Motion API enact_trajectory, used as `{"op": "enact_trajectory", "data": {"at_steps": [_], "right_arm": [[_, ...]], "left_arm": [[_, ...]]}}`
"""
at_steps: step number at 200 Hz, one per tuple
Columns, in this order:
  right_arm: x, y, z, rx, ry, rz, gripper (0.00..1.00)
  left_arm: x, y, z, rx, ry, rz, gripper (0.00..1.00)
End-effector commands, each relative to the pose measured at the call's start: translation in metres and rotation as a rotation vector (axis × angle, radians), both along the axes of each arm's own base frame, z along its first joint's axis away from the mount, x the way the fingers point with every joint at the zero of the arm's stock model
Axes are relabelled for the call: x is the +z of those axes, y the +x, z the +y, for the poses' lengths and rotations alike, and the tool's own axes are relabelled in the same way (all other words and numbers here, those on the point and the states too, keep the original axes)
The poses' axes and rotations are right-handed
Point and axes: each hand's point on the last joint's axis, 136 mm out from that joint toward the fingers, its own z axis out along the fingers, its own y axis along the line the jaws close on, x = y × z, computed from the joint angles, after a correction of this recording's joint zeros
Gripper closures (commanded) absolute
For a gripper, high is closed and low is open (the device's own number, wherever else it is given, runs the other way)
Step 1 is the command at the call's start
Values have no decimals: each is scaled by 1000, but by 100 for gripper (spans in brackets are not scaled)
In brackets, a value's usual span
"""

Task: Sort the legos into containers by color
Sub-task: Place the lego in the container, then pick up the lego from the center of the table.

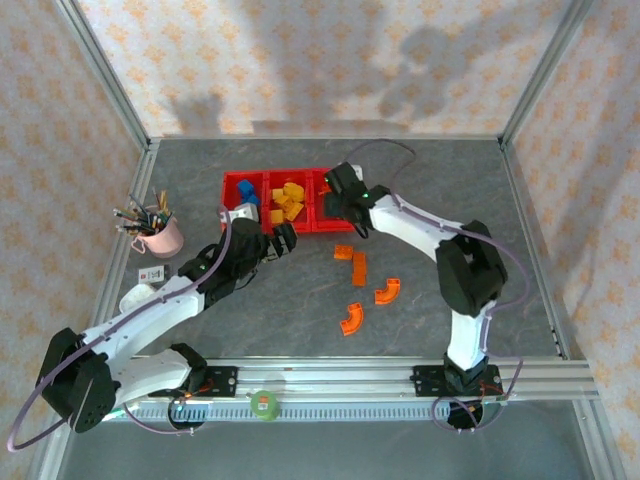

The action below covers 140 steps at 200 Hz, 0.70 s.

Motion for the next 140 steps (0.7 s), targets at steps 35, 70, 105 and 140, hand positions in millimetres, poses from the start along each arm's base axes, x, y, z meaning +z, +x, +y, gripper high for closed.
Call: {"op": "enact_trajectory", "data": {"at_steps": [35, 70, 105, 140], "right_arm": [[-17, -56, -12, -35, -22, 22, 21], [-51, -72, -3, -19, -4, 86, 18], [-67, -70, 3, -22, -7, 101, 19], [-82, -67, 6, -21, -37, 121, 23]], "left_arm": [[-13, -30, -6, -26, -42, 18, 1], [-22, -40, -10, -34, -74, 26, 1], [-30, -43, -11, -31, -94, 35, 1], [-34, -43, -11, -26, -93, 38, 1]]}}
